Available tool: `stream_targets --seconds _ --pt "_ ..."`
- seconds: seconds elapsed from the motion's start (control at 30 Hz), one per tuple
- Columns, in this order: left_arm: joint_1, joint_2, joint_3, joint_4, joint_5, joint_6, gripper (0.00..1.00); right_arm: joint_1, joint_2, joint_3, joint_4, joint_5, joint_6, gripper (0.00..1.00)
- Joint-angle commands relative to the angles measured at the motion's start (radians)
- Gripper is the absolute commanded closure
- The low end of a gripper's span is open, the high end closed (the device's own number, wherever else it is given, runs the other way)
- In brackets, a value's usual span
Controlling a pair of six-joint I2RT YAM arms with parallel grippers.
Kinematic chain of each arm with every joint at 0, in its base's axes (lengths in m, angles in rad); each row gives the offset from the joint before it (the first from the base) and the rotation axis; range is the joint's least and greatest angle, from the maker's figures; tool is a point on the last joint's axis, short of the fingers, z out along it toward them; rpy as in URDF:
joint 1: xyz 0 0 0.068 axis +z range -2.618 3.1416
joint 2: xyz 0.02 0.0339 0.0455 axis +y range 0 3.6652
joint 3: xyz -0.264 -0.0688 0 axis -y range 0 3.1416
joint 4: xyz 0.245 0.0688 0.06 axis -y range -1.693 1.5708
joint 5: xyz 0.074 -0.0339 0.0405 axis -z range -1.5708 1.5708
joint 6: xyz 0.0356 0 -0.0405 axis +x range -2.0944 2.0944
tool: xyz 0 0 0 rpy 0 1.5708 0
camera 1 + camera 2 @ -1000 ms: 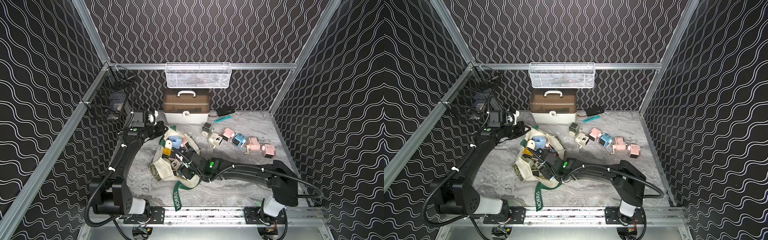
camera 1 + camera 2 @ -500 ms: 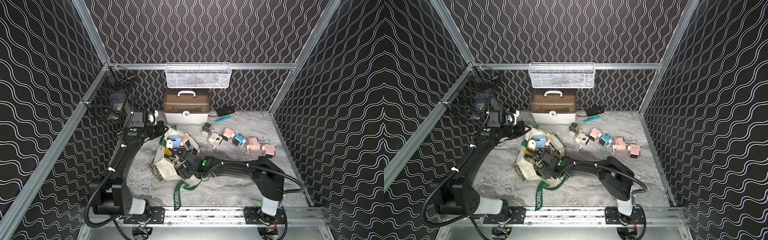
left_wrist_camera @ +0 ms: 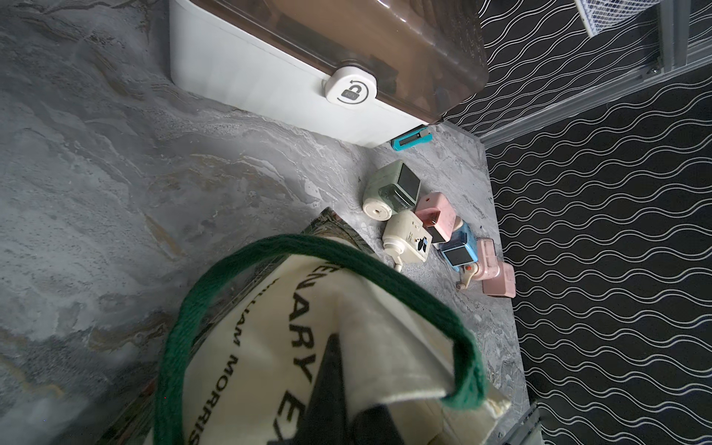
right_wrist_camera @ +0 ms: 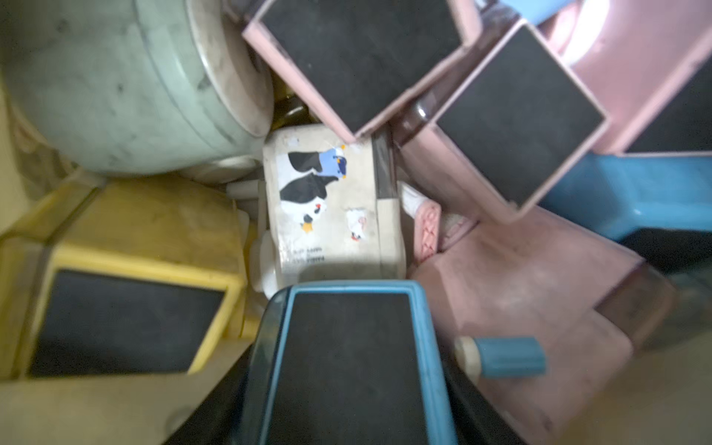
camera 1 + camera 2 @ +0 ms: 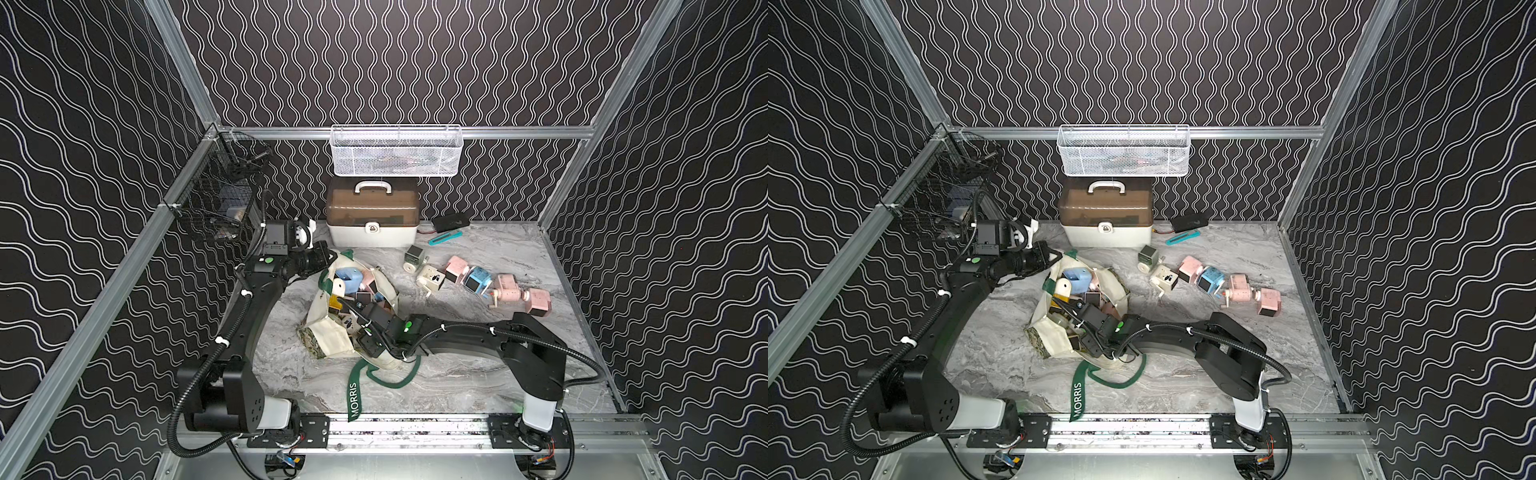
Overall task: Take out the pencil sharpeners from the tote bags
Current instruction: Pick up the pencil sharpener from the canvas bag.
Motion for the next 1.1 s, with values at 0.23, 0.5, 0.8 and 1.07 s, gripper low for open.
stream_targets --seconds 0.23,0.5,0.8,1.07 --pt "0.002 -0.014 0.009 0.062 0.004 -0.004 1.0 -0.002 -0.183 -0.152 0.134 0.038 0.029 0.45" --pt "0.002 -0.015 0.011 0.054 -0.006 -0.001 1.0 -0.002 -0.271 -0.223 0.217 0.007 0.025 0.46" --pt "0.002 -0.012 0.021 0.032 -0.03 0.007 1.0 -0.003 -0.466 -0.349 0.353 -0.051 0.011 0.48" --pt "0.002 -0.01 0.021 0.026 -0.037 0.007 1.0 -0.004 -0.665 -0.478 0.484 -0.036 0.011 0.49"
